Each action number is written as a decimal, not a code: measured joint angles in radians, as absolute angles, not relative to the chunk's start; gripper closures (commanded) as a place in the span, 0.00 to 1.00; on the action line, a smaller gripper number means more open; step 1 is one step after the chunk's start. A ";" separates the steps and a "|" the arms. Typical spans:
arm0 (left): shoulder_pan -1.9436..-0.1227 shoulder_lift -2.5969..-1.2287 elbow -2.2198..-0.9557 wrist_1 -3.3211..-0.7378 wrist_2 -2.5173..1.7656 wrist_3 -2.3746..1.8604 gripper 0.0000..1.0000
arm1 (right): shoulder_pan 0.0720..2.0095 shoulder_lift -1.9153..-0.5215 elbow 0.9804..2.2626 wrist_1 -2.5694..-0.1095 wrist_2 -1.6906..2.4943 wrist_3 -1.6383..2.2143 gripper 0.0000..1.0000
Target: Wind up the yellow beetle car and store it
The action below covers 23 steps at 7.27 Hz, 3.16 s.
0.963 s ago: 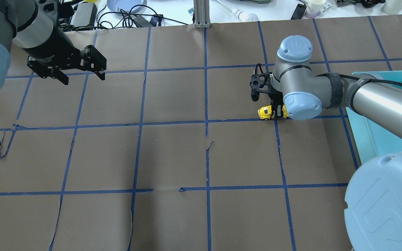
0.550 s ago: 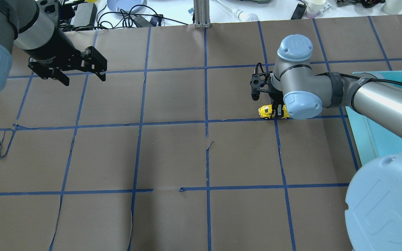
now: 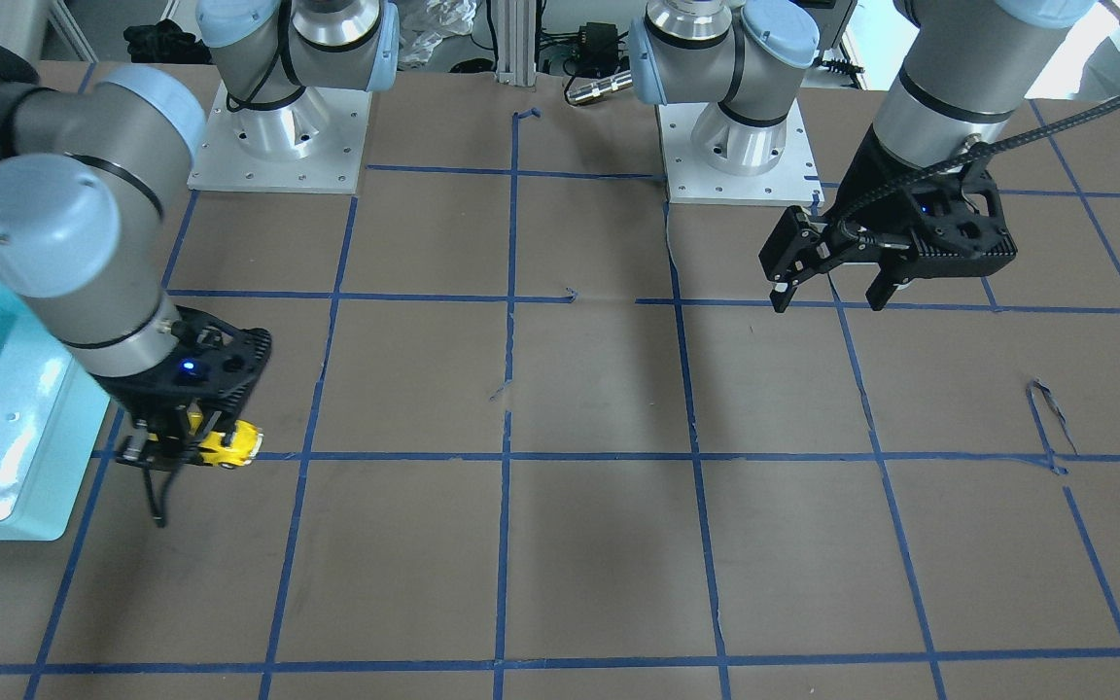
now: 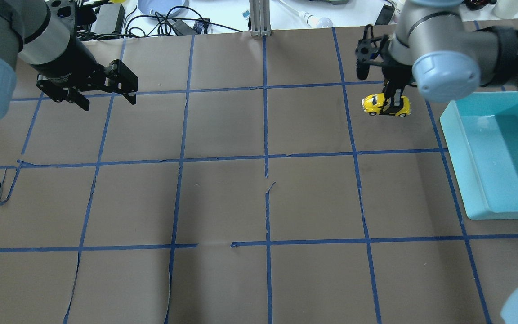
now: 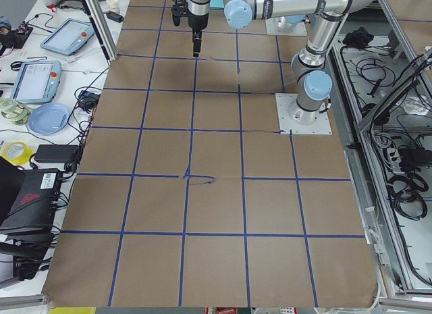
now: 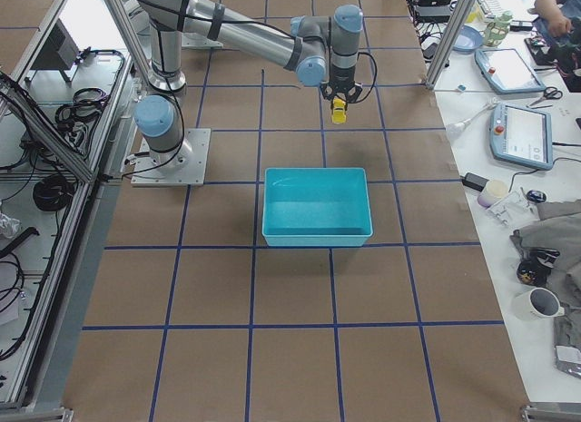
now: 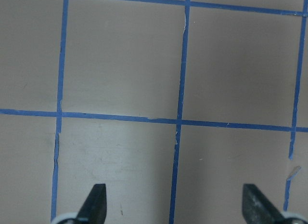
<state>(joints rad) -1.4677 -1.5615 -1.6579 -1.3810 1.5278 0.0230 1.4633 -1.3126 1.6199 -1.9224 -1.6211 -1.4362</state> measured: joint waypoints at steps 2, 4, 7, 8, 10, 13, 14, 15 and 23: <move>-1.468 -1.562 -1.658 -1.382 1.528 0.023 0.00 | 1.307 -1.329 1.528 -1.780 -1.645 -1.527 1.00; -1.468 -1.562 -1.657 -1.382 1.528 0.023 0.00 | 1.167 -1.321 1.524 -1.760 -1.658 -1.779 1.00; -1.468 -1.563 -1.657 -1.381 1.528 0.023 0.00 | 1.039 -1.291 1.633 -1.833 -1.674 -2.002 1.00; -1.468 -1.563 -1.657 -1.381 1.528 0.023 0.00 | 1.019 -1.275 1.692 -1.911 -1.694 -2.043 1.00; -1.468 -1.563 -1.657 -1.381 1.528 0.023 0.00 | 1.005 -1.247 1.791 -2.043 -1.747 -2.070 1.00; -1.467 -1.562 -1.657 -1.381 1.528 0.023 0.00 | 1.003 -1.196 1.839 -2.128 -1.765 -2.074 0.01; -1.467 -1.562 -1.657 -1.381 1.528 0.023 0.00 | 1.003 -1.190 1.840 -2.133 -1.765 -2.076 0.00; -1.466 -1.562 -1.657 -1.380 1.528 0.023 0.00 | 1.003 -1.194 1.837 -2.134 -1.761 -2.079 0.01; -1.466 -1.563 -1.653 -1.380 1.528 0.023 0.00 | 1.055 -1.499 1.707 -1.846 -1.669 -1.453 0.01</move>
